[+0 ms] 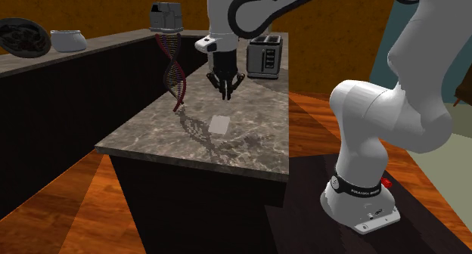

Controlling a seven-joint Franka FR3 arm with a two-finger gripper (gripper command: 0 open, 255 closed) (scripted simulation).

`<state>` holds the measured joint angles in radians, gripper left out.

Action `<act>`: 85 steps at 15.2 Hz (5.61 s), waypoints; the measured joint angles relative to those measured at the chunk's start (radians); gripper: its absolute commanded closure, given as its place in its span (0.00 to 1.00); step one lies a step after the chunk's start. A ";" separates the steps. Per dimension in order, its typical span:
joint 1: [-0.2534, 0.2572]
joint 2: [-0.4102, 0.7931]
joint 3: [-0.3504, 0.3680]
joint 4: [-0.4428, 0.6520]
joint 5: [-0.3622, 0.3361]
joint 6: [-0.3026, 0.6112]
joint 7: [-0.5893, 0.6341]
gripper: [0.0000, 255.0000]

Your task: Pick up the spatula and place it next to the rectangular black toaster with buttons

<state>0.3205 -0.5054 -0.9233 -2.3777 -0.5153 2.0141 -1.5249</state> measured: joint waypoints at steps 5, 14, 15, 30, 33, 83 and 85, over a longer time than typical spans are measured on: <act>-0.007 -0.025 0.036 0.044 0.009 -0.071 -0.002 1.00; -0.011 -0.050 0.090 0.142 0.033 -0.196 -0.012 1.00; -0.010 -0.051 0.094 0.149 0.035 -0.205 -0.013 1.00; 0.004 -0.038 0.150 0.351 0.079 -0.398 -0.045 1.00; 0.006 -0.036 0.162 0.387 0.085 -0.434 -0.050 1.00; -0.009 -0.227 -0.466 0.621 -0.255 -0.384 -0.693 1.00; -0.010 -0.234 -0.476 0.601 -0.264 -0.365 -0.687 1.00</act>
<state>0.3110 -0.7390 -1.3995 -1.7763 -0.7793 1.6491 -2.2121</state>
